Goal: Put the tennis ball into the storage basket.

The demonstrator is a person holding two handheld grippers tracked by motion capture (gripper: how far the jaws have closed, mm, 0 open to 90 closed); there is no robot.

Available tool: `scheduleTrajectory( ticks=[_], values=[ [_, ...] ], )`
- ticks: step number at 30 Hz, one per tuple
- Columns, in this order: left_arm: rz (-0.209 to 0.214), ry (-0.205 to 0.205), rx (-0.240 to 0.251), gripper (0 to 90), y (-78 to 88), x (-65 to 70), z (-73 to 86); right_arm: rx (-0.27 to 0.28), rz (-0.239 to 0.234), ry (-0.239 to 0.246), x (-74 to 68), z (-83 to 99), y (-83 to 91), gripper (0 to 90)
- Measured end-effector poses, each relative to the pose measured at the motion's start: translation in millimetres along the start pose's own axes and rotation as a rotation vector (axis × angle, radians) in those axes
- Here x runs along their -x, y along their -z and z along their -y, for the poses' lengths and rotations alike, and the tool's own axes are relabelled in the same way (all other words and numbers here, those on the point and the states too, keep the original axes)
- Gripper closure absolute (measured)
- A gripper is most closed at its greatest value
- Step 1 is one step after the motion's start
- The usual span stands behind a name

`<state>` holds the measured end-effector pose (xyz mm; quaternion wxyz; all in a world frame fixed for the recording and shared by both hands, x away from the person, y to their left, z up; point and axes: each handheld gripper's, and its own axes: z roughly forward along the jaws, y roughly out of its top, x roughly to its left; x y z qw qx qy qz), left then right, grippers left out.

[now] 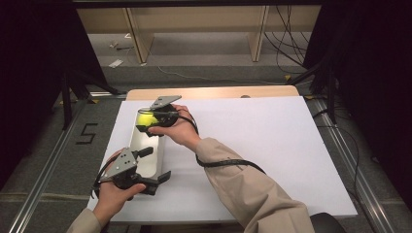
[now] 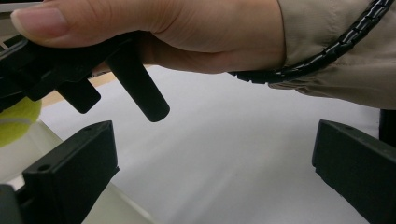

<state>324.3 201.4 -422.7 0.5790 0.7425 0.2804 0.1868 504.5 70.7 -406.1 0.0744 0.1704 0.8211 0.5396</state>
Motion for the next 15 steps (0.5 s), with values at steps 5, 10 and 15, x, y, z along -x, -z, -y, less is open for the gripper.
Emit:
scheduleTrajectory(
  ticks=[5, 10, 15],
  values=[
    [0.000, 0.000, 0.001, 0.0, 0.1, 0.0, 0.0, -0.001, -0.001, 0.003, 0.1, 1.6, -2.3, 26.6],
    [0.001, 0.000, 0.001, 0.0, 0.1, 0.1, 0.0, -0.010, -0.003, 0.003, -0.2, 2.2, -3.5, 26.5],
    [0.000, -0.001, 0.000, 0.0, 0.1, 0.1, 0.0, -0.013, -0.006, 0.003, -0.6, 2.8, -5.2, 26.5]
  ],
)
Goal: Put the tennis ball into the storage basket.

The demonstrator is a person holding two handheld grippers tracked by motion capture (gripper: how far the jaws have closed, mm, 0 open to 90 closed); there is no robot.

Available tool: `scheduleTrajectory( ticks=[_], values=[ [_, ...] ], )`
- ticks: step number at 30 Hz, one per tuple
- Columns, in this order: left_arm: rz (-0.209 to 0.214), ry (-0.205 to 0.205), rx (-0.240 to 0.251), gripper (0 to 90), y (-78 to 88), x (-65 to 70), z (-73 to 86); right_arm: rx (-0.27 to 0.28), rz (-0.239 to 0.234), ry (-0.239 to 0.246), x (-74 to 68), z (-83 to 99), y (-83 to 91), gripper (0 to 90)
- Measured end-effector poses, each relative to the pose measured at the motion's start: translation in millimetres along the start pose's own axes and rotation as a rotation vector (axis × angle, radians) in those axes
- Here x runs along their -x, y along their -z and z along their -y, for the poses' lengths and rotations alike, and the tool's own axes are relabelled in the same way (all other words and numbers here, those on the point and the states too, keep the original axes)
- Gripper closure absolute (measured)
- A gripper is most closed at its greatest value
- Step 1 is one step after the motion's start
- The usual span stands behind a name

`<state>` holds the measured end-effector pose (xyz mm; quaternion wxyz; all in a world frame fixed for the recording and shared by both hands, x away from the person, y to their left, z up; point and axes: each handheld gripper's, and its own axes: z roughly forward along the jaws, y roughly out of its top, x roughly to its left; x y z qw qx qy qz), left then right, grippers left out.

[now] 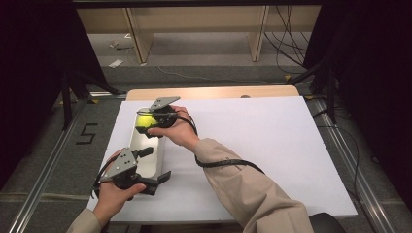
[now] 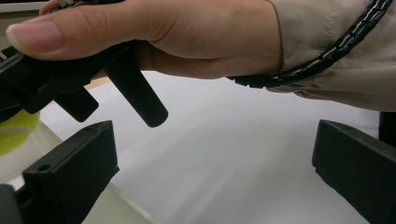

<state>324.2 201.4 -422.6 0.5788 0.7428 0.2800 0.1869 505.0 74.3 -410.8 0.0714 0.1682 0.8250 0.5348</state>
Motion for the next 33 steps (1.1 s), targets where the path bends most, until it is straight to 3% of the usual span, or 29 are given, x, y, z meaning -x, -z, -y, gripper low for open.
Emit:
scheduleTrajectory(
  ticks=[33],
  values=[
    [0.001, -0.002, -0.001, 0.0, -0.1, 0.2, -0.1, -0.029, -0.006, -0.003, 0.8, 6.6, -8.5, 26.5]
  ],
)
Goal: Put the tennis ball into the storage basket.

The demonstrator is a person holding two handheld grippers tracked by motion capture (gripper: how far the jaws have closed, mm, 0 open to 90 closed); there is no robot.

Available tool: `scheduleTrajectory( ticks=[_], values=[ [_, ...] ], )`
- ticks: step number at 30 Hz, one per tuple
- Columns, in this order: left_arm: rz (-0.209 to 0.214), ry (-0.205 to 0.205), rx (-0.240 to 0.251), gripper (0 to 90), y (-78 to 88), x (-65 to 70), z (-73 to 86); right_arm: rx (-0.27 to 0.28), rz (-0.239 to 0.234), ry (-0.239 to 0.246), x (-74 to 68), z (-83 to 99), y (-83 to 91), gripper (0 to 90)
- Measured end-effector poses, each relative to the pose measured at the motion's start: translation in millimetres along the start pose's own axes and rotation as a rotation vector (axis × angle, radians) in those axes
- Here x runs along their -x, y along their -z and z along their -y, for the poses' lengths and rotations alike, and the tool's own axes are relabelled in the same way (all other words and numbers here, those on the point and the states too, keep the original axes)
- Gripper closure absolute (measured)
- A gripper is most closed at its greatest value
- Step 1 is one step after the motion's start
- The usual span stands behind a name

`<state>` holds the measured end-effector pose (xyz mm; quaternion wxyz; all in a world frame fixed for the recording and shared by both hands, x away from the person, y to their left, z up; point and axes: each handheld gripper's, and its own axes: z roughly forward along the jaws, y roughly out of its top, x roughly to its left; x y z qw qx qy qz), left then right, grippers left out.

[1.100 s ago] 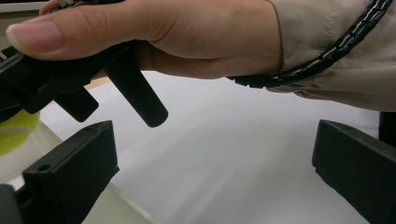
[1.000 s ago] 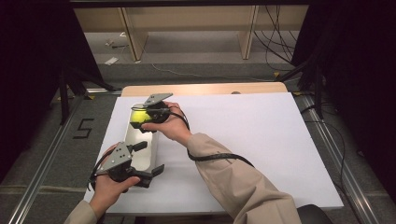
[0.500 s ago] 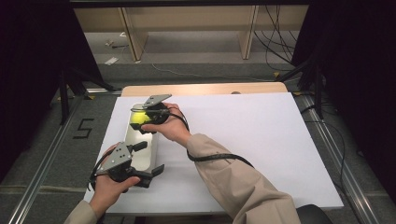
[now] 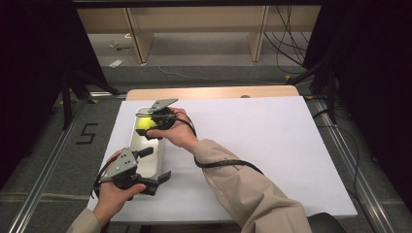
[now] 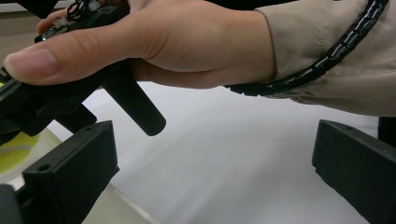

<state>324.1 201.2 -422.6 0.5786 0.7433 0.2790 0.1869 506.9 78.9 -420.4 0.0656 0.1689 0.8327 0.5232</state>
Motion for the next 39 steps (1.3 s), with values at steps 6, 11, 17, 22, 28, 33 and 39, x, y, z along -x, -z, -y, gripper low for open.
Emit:
scheduleTrajectory(
  ticks=[6, 11, 17, 22, 28, 33, 39],
  values=[
    [0.003, 0.000, 0.000, 0.0, -0.1, 0.1, 0.0, -0.004, 0.002, -0.002, 1.5, 0.9, -2.2, 26.4],
    [0.001, 0.000, 0.000, 0.0, -0.2, 0.0, 0.1, -0.010, 0.000, -0.004, 2.1, 2.6, -3.8, 26.4],
    [0.003, 0.000, 0.000, 0.0, -0.3, 0.2, 0.0, -0.017, -0.001, -0.006, 2.6, 3.1, -4.4, 26.4],
    [0.003, 0.000, -0.001, 0.0, -0.4, 0.1, 0.1, -0.022, -0.001, -0.006, 3.6, 3.9, -4.9, 26.4],
    [0.003, -0.001, -0.001, 0.0, -0.3, 0.1, 0.0, -0.030, -0.003, -0.008, 3.9, 5.0, -6.1, 26.4],
    [0.004, -0.001, -0.001, 0.0, -0.3, 0.1, 0.0, -0.033, -0.005, -0.007, 3.8, 5.3, -7.0, 26.4],
    [0.004, 0.001, 0.000, 0.0, -0.3, 0.2, 0.0, -0.040, -0.005, -0.008, 3.9, 5.8, -7.7, 26.3]
  ],
)
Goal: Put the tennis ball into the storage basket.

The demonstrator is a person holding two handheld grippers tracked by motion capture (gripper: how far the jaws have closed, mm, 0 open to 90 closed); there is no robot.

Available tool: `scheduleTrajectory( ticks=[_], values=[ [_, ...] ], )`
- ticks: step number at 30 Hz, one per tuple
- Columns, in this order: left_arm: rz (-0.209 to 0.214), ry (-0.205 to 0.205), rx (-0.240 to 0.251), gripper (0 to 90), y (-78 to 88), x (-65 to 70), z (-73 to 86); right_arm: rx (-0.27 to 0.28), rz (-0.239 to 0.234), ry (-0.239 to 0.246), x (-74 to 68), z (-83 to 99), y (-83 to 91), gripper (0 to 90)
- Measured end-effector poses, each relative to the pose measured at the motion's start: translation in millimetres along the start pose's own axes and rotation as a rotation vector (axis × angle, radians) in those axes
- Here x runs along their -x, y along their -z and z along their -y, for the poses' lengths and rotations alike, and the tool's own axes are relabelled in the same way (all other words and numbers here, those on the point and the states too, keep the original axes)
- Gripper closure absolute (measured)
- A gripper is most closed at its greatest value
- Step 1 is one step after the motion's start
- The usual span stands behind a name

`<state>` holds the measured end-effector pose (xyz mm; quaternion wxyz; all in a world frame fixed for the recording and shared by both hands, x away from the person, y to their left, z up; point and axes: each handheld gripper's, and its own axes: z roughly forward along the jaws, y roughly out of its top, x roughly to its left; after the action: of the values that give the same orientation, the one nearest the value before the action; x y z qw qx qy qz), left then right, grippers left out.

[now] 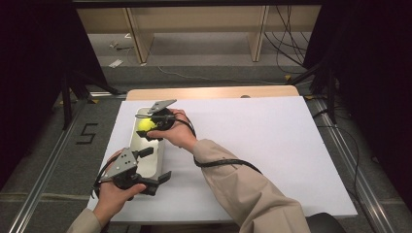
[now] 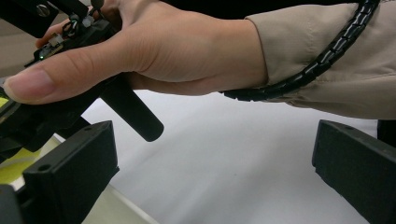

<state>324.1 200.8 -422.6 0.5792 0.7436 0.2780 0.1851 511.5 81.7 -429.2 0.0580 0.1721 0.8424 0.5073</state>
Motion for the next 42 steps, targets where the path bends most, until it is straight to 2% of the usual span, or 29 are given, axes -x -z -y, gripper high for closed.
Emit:
scheduleTrajectory(
  ticks=[42],
  values=[
    [0.002, -0.007, 0.000, 0.0, 0.1, -0.3, -0.2, -0.036, 0.006, 0.012, -0.3, 5.8, -7.8, 25.7]
  ],
)
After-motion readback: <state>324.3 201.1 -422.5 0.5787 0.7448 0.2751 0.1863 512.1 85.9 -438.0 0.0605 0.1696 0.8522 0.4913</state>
